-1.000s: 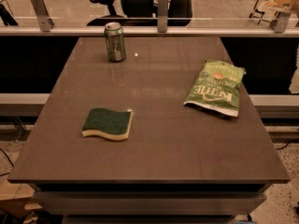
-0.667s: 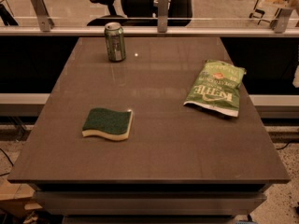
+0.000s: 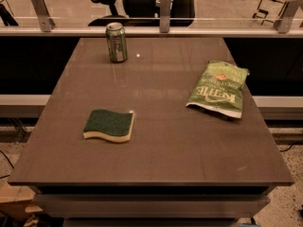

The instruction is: Move green jalapeno chip bag near green can

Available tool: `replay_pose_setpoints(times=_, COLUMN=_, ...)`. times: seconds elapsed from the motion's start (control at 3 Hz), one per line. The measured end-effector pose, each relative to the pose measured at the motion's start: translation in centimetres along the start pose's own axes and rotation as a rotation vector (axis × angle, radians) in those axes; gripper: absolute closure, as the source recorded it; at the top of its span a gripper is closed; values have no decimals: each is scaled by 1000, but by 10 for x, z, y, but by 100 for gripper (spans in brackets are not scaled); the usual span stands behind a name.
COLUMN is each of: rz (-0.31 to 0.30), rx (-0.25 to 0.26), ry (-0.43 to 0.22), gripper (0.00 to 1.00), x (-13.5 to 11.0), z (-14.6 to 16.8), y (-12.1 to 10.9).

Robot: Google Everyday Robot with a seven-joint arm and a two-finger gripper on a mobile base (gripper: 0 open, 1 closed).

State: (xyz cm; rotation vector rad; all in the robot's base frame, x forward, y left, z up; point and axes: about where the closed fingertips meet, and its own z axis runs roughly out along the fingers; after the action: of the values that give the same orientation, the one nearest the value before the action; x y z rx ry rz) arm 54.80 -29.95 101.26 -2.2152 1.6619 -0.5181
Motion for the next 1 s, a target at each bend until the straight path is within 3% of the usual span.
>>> replay_pose_setpoints(times=0.33, rz=-30, rx=-14, ry=-2, gripper=0, x=12, z=24, y=-7)
replay_pose_setpoints(times=0.67, rz=-72, rx=-23, ry=-92, gripper=0, x=24, z=56, y=-14)
replay_pose_setpoints(times=1.0, rz=-73, rx=-23, ry=-93, gripper=0, x=24, z=57, y=-14)
